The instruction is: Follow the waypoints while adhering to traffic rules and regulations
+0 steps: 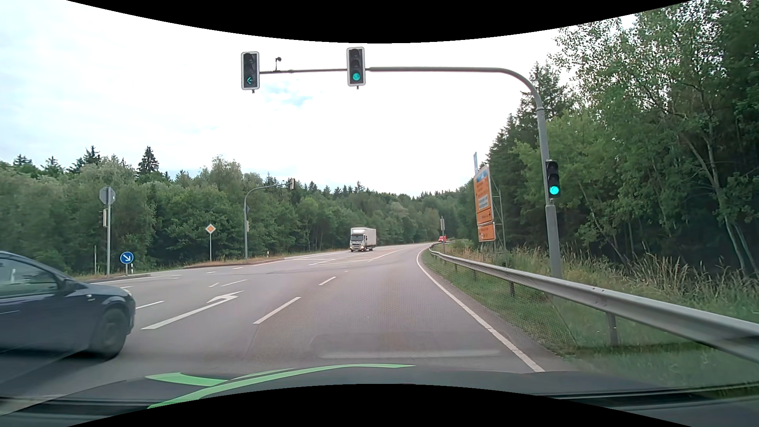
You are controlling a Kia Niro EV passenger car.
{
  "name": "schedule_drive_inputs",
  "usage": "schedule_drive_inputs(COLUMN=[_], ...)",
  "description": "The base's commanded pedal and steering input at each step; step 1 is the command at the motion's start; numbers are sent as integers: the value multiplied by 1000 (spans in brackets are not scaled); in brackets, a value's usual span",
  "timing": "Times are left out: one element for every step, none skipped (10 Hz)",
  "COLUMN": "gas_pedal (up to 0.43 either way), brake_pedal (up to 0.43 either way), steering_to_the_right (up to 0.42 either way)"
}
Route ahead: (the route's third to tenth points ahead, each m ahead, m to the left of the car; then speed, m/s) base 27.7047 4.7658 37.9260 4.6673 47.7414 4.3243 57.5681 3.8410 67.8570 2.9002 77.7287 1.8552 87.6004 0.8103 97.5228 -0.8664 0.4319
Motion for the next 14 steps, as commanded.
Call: schedule_drive_inputs(gas_pedal=[118,138,157,169,169,177,189,189,189,197,209,220,220,220], brake_pedal=[0,0,0,0,0,0,0,0,0,0,0,0,0,0], steering_to_the_right=[3,3,3,3,3,3,3,3,3,3,3,3,3,3])
